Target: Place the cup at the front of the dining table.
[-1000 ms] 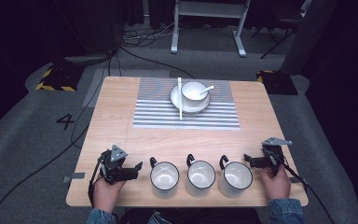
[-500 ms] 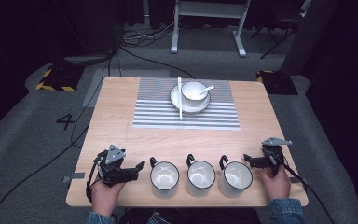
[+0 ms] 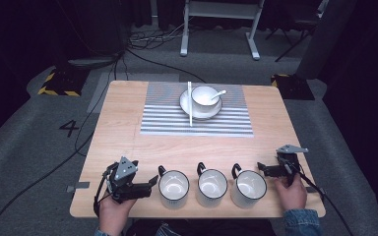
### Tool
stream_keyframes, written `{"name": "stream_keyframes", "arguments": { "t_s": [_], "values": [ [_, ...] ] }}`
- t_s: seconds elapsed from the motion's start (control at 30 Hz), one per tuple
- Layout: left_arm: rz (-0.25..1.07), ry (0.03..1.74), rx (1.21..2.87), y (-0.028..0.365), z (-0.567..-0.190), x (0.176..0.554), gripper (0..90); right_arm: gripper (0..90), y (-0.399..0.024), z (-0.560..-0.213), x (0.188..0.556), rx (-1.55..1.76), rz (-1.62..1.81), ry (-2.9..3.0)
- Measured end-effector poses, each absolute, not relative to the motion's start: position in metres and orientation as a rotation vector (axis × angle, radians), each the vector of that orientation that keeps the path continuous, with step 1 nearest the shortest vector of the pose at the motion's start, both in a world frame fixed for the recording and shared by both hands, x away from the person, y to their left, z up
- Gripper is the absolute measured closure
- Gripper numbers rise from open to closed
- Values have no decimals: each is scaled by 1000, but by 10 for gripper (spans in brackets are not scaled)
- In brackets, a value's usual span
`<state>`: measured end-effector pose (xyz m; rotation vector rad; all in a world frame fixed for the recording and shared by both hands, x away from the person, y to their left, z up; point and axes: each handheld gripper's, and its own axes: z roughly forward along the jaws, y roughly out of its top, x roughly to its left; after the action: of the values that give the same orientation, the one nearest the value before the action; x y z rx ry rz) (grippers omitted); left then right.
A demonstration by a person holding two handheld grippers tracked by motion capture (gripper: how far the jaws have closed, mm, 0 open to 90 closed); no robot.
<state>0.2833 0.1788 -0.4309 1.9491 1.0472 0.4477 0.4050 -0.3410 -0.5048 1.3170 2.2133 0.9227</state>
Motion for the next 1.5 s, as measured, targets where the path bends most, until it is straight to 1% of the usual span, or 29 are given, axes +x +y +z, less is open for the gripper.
{"name": "stream_keyframes", "arguments": {
  "t_s": [0.33, 0.43, 0.6, 0.7, 0.8, 1.03, 1.13, 1.23, 1.5],
  "values": [
    [421, 970, 1963, 160, -418, 264, 153, 3, -341, -505, 405, 1316, 923, 2213],
    [386, 961, 1957, 156, -417, 257, 151, 3, -341, -505, 405, 1316, 923, 2214],
    [355, 922, 1973, 145, -418, 251, 146, 3, -341, -505, 405, 1316, 923, 2213],
    [366, 914, 1983, 140, -421, 248, 142, 3, -341, -505, 405, 1317, 922, 2213],
    [334, 918, 1989, 135, -426, 245, 134, 3, -341, -505, 405, 1317, 923, 2210],
    [320, 898, 2003, 128, -427, 244, 86, 3, -341, -505, 405, 1317, 923, 2211],
    [329, 910, 2033, 122, -432, 245, 29, 3, -341, -505, 405, 1317, 923, 2213],
    [327, 931, 2034, 119, -437, 247, 0, 3, -341, -505, 405, 1316, 923, 2212],
    [328, 938, 1971, 116, -452, 254, 3, 3, -341, -505, 405, 1317, 922, 2210]
  ]
}}
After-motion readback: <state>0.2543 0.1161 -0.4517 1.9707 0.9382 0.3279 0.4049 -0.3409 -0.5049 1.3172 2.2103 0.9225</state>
